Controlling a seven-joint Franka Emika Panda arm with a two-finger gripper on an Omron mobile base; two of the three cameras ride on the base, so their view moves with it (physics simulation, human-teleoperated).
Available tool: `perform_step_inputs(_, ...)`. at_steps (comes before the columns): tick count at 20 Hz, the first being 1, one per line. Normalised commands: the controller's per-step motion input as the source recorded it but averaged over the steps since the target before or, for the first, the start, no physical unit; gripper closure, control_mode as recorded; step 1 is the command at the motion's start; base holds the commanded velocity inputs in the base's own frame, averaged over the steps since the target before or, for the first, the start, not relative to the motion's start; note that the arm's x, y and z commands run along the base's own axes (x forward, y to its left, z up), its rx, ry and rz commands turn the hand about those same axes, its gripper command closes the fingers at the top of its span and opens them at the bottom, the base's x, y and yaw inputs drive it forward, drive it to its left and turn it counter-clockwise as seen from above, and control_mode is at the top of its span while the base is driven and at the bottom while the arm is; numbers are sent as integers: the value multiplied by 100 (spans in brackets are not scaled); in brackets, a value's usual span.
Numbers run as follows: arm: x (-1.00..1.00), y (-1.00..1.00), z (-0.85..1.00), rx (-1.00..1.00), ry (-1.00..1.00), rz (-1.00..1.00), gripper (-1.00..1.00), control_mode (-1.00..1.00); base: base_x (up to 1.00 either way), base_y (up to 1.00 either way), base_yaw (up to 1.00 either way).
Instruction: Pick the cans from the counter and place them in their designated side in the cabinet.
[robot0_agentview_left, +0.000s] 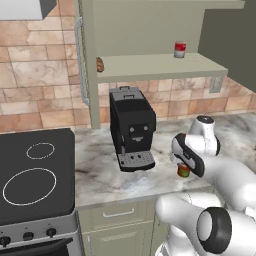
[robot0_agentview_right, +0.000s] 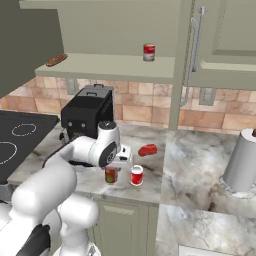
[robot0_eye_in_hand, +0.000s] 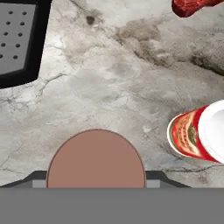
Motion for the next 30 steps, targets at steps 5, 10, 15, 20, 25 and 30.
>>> perform_step_inputs(5, -10, 0, 58, -4, -17, 2, 100, -100, 0, 0, 0)
perform_step_inputs(10, -4, 0, 56, -2, -16, 4, 100, -100, 0, 0, 0)
perform_step_inputs(15, -8, 0, 51, -2, -15, 4, 100, -100, 0, 0, 0)
perform_step_inputs(20, -12, 0, 52, -4, -9, 2, 100, -100, 0, 0, 0)
perform_step_inputs(25, -19, 0, 50, -4, -4, 1, 100, -100, 0, 0, 0)
perform_step_inputs(30, -20, -2, 51, -3, -5, 2, 100, -100, 0, 0, 0)
